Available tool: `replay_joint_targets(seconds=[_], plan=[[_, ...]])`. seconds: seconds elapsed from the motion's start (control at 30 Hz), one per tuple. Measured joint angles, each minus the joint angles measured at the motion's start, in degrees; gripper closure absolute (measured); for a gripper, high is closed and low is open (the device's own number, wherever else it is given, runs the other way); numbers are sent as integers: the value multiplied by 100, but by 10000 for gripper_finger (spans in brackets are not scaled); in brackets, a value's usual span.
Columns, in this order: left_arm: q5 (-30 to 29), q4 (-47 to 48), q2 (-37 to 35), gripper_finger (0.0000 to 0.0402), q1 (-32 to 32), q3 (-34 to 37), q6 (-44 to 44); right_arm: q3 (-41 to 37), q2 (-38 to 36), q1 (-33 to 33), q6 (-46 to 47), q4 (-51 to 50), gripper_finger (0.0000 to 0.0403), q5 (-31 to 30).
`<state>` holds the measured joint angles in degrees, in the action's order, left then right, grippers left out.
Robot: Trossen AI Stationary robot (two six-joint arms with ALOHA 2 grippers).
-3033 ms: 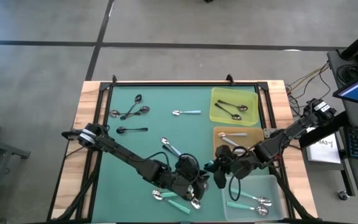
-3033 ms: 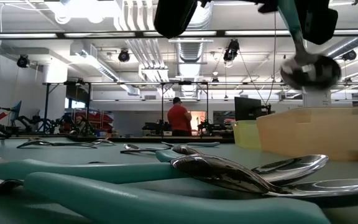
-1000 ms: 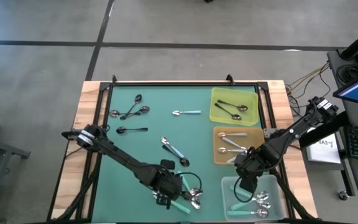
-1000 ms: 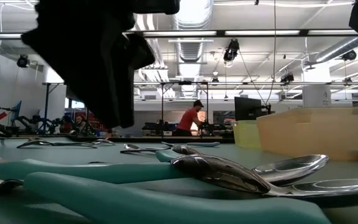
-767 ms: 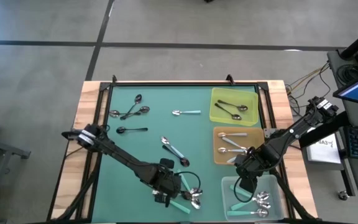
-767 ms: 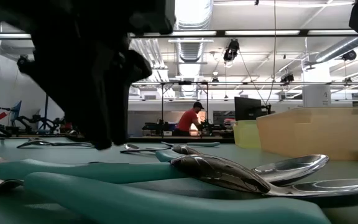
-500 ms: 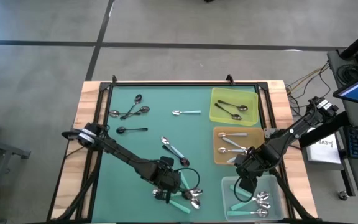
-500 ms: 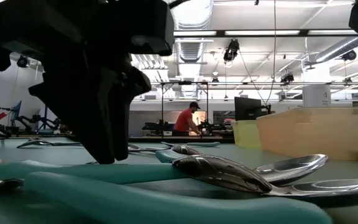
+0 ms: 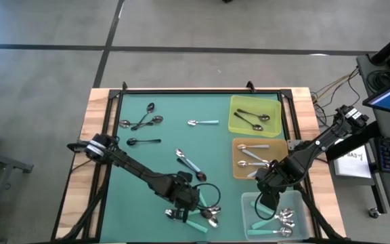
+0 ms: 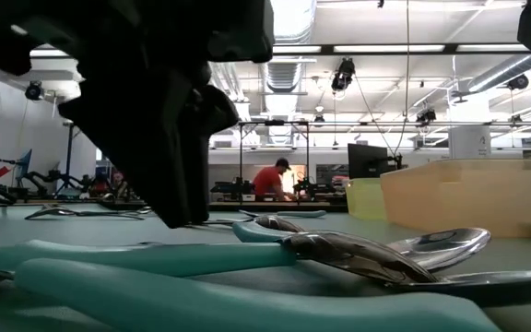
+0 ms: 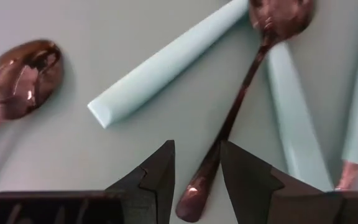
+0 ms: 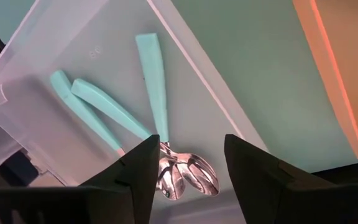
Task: Sort silverware by color (type)
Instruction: Put the black spoon into the yellow bin
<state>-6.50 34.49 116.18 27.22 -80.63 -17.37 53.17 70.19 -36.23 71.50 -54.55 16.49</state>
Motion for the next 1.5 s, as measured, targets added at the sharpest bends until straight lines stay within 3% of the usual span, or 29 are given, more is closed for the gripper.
replay_joint_targets(seconds=[0.43,0.6,0.7,0.87,1.0,1.33,1.5], plan=[[383,-151,111,291,15,202,7,0,0,0,63,2,232,-141],[266,-159,287,292,21,178,-15,0,0,4,52,5,232,-304],[192,-163,310,309,-11,178,-107,0,0,4,52,5,232,-366],[201,-71,310,384,-95,178,-585,0,0,0,47,5,232,-821],[221,-23,305,388,-125,197,-866,0,0,3,52,7,232,-1197],[549,111,-74,397,2,228,-389,0,0,0,594,314,232,-1263],[160,43,-413,397,-40,244,-294,0,1,0,595,1216,232,-2026]])
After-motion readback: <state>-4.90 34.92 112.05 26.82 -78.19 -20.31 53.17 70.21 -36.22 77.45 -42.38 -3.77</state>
